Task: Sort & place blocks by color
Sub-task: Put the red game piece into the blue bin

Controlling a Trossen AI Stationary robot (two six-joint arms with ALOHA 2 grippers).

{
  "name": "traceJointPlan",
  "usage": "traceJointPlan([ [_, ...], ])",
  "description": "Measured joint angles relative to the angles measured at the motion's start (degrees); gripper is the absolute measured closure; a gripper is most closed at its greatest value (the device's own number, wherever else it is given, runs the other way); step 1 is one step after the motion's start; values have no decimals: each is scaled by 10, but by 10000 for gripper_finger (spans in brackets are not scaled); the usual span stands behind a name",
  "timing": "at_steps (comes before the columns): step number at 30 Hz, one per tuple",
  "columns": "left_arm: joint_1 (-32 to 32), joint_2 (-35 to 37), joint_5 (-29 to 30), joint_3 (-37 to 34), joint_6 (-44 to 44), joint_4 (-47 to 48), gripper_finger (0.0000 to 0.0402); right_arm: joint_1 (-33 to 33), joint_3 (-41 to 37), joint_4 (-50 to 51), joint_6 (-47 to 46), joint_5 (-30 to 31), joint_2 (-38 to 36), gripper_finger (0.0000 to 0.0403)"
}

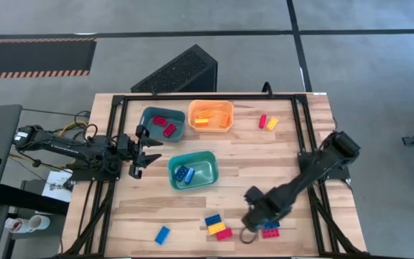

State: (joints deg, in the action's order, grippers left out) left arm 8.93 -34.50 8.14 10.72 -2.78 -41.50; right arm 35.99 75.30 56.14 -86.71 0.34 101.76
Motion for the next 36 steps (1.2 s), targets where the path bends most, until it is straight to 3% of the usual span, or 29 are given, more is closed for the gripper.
traceJointPlan([
  [4, 0, 0, -4, 0, -1, 4, 217, 31, -37, -5, -54, 26, -47, 102],
  [10, 0, 0, -2, 0, 6, 6, 217, 81, -64, -44, -30, 70, -58, 102],
  [15, 0, 0, 11, 0, 21, 4, 217, 114, -64, -119, 35, 17, -5, 102],
  [21, 0, 0, 20, 0, 23, 4, 217, 136, -62, -167, 16, -97, 51, 102],
  [36, 0, 0, 23, 0, 21, 5, 217, 114, -65, -174, 26, -92, 64, 102],
])
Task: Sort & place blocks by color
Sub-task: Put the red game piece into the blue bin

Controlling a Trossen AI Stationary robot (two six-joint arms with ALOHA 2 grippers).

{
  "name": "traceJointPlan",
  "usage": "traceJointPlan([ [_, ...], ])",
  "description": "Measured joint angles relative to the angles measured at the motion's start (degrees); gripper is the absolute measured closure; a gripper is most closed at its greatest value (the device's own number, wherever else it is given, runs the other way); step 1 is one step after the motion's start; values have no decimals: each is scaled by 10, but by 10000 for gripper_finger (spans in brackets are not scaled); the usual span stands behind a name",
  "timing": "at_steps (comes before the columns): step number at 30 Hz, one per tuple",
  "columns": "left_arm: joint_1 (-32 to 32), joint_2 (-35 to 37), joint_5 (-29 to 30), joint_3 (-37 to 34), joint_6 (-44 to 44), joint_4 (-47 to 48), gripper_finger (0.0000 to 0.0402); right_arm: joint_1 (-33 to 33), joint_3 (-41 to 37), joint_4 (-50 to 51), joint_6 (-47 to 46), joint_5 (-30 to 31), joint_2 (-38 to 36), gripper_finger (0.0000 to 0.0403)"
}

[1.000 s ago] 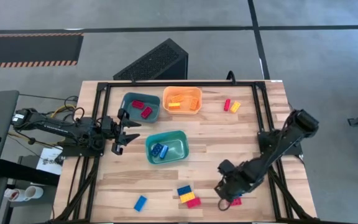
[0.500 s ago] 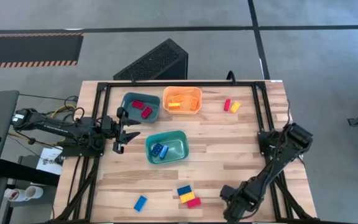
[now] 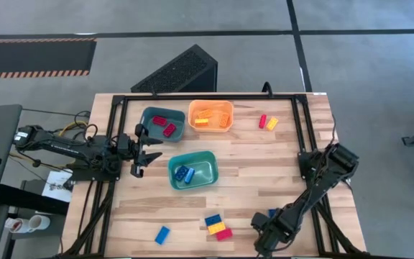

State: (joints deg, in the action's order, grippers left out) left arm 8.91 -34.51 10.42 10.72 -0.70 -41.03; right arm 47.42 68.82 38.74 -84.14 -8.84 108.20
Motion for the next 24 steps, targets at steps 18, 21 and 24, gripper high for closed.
traceJointPlan([
  [18, 0, 0, 1, 0, -1, 0, 217, 6, 64, 132, 60, -33, -7, 102],
  [21, 0, 0, 1, 0, 0, 1, 217, 28, 64, 122, 35, -35, -7, 102],
  [24, 0, 0, 1, 0, 0, 0, 217, 49, 64, 119, 12, -34, -7, 102],
])
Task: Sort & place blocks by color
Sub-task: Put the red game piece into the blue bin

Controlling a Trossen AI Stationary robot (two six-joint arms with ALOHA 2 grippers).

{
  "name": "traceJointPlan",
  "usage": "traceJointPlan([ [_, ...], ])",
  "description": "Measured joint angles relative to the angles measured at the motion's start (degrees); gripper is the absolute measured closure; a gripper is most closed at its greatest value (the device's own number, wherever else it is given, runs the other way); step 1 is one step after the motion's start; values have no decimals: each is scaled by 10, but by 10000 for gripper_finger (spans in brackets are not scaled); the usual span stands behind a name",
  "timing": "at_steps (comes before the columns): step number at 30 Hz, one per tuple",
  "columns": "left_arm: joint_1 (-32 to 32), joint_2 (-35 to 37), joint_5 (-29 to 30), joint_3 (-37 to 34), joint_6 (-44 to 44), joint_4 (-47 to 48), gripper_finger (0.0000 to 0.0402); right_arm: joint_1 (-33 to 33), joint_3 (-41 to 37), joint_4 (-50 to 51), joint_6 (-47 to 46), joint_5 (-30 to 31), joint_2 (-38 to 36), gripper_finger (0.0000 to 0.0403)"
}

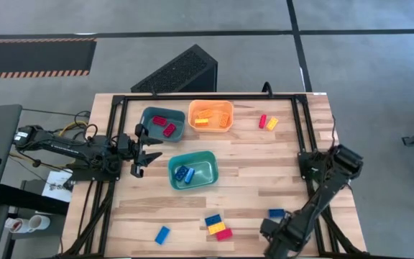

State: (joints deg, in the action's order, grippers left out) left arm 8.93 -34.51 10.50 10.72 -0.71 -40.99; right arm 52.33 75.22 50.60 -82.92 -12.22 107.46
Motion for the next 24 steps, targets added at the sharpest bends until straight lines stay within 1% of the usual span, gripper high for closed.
traceJointPlan([
  [4, 0, 0, 0, 0, 0, 0, 217, 24, 0, 9, -25, 18, 1, 102],
  [9, 0, 0, 0, 0, 0, 0, 217, 35, -9, 18, -26, 36, 6, 102],
  [12, 0, 0, 0, 0, 0, 0, 217, 34, -17, 24, -22, 58, 7, 102],
  [16, 0, 0, 0, 0, 0, 0, 217, 30, -17, 23, 7, 78, 7, 102],
  [24, 0, 0, 0, 0, 0, 0, 217, 19, -17, 23, 24, 85, 7, 102],
])
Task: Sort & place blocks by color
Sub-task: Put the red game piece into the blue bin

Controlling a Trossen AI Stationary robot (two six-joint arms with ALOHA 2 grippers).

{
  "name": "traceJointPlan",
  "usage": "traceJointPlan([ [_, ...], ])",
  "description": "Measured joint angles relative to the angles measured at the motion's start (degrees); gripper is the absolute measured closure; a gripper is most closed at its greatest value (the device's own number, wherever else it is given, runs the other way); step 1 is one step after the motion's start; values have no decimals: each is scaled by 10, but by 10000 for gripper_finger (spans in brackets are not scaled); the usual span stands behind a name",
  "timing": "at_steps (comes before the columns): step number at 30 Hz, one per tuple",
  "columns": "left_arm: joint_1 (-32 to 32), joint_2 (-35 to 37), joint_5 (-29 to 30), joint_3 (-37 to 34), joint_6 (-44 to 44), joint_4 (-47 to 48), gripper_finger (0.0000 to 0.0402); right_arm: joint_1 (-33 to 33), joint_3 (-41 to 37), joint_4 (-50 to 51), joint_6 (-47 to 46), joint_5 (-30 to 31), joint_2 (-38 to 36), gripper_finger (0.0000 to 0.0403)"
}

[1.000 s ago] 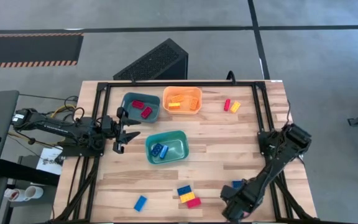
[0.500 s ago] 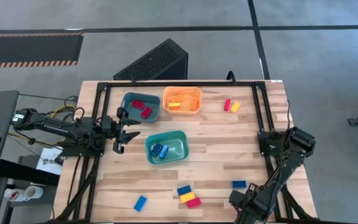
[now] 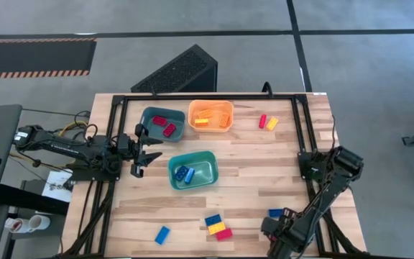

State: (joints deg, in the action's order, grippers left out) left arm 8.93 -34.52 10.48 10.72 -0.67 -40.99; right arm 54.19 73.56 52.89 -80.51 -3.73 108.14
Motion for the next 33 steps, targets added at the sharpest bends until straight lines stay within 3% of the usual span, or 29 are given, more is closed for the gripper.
traceJointPlan([
  [15, 0, 0, -10, 0, 0, 0, 217, 4, 0, -30, -1, 4, 20, 102],
  [24, 0, 0, -10, 0, 1, 1, 217, -8, 7, -55, 27, -53, 75, 104],
  [28, 0, 0, -8, 0, 4, 1, 217, -15, 6, -50, 28, -55, 68, 138],
  [33, 0, 0, -7, 0, 4, 1, 217, -27, 5, -34, 31, -53, 59, 233],
])
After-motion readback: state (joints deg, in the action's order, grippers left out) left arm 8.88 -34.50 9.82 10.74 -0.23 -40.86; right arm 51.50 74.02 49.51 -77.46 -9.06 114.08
